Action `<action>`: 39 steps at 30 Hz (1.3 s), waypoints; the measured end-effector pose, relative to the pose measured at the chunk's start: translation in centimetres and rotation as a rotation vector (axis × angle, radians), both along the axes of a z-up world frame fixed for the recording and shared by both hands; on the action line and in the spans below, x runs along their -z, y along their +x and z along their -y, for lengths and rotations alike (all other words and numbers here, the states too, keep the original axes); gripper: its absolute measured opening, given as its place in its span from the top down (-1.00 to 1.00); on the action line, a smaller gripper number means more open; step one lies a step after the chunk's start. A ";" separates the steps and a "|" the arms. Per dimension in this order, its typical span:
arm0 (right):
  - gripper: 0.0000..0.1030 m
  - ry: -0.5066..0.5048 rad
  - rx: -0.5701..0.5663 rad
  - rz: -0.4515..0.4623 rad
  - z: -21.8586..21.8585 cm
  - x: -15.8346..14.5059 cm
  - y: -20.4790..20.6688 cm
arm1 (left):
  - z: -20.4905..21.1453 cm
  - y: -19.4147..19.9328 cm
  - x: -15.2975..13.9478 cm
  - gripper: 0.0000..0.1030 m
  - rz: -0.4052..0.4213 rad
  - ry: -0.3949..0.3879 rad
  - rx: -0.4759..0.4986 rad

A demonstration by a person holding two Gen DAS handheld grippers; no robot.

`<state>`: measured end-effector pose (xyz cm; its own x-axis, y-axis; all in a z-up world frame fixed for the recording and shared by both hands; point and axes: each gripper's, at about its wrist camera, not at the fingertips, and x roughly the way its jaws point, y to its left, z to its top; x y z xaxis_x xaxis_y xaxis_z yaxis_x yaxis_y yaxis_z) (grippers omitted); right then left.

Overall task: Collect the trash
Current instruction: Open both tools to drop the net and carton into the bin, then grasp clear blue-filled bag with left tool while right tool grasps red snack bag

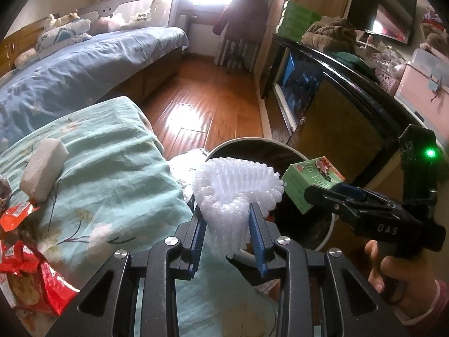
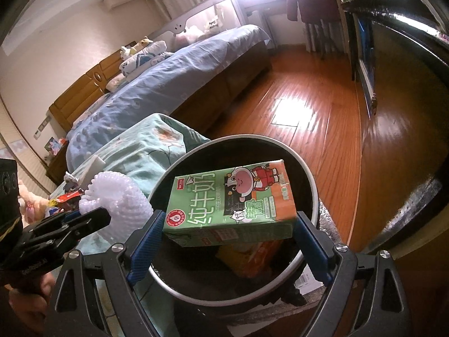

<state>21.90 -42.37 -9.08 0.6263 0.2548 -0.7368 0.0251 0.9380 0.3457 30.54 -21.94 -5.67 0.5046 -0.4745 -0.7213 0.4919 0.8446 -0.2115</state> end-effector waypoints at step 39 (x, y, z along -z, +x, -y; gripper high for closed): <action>-0.79 0.107 -0.122 0.026 -8.7 -1.3 -3.3 | -12.1 -10.1 -0.5 -0.49 0.023 -0.031 -0.205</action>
<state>18.58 -33.65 -7.76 0.6045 0.4064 -0.6852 -0.0972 0.8913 0.4429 20.45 -9.81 -5.14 0.6091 -0.3824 -0.6948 0.3158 0.9206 -0.2298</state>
